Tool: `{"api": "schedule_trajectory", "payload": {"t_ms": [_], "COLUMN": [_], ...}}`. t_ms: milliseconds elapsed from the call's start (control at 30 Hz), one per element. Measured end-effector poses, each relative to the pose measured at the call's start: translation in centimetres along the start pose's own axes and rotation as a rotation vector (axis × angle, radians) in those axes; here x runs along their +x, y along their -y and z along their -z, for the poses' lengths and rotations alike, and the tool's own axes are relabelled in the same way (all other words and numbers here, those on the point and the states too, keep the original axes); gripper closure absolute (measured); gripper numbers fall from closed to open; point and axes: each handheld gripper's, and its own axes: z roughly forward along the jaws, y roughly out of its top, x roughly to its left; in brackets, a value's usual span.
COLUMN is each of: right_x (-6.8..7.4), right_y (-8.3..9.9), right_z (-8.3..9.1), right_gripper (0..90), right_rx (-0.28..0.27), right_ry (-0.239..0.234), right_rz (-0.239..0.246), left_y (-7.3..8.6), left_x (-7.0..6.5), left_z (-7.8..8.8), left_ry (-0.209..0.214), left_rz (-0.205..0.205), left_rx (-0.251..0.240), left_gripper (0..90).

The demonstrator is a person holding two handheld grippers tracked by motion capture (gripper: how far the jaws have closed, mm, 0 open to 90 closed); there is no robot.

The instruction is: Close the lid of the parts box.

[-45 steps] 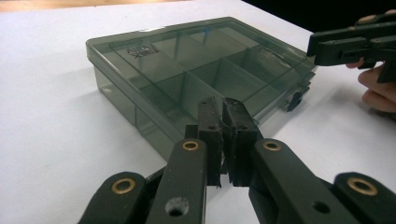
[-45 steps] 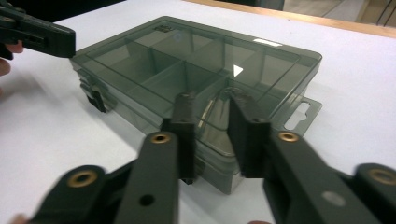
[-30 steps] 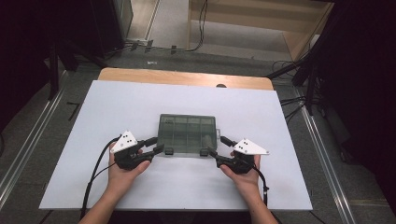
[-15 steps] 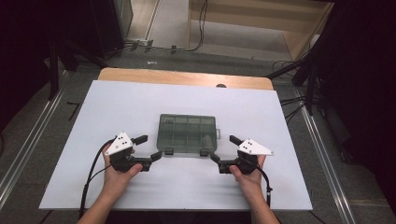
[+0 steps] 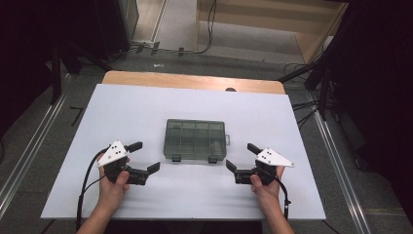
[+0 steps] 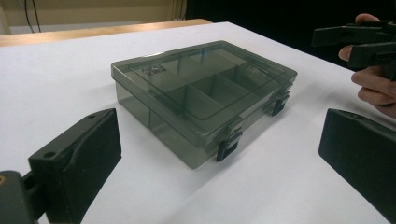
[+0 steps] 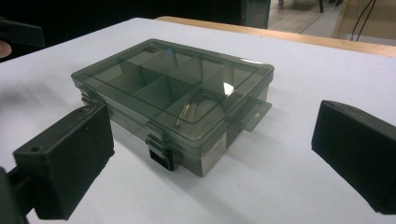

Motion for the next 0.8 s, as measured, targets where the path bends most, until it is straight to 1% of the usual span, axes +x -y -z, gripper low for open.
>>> {"api": "schedule_trajectory", "payload": {"t_ms": [67, 233, 333, 400, 633, 800], "right_x": [-0.2, -0.6, -0.9, -1.1, -1.9, -2.5], "right_y": [0.1, 0.3, 0.4, 0.4, 0.8, 1.0], "right_z": [0.3, 1.1, 1.4, 1.7, 2.6, 3.4], "right_gripper": [0.0, 0.0, 0.0, 0.0, 0.0, 0.0], "right_rx": [-0.003, -0.006, -0.009, -0.009, -0.016, -0.015], "right_ry": [0.004, 0.021, 0.032, 0.040, 0.061, 0.084], "right_rz": [0.002, -0.012, -0.008, -0.010, -0.021, -0.026], "left_y": [0.1, 0.3, 0.4, 0.5, 0.8, 0.9], "left_x": [0.0, 0.0, 0.0, 0.2, 0.5, 0.8], "left_z": [0.2, 0.9, 1.4, 1.8, 2.9, 3.7], "left_ry": [0.000, -0.008, -0.014, -0.017, -0.036, -0.041], "left_rz": [0.001, -0.009, -0.008, -0.014, -0.011, -0.007], "left_rx": [-0.002, -0.001, -0.007, -0.005, -0.012, -0.017], "left_gripper": [0.0, 0.0, 0.0, 0.0, 0.0, 0.0]}}
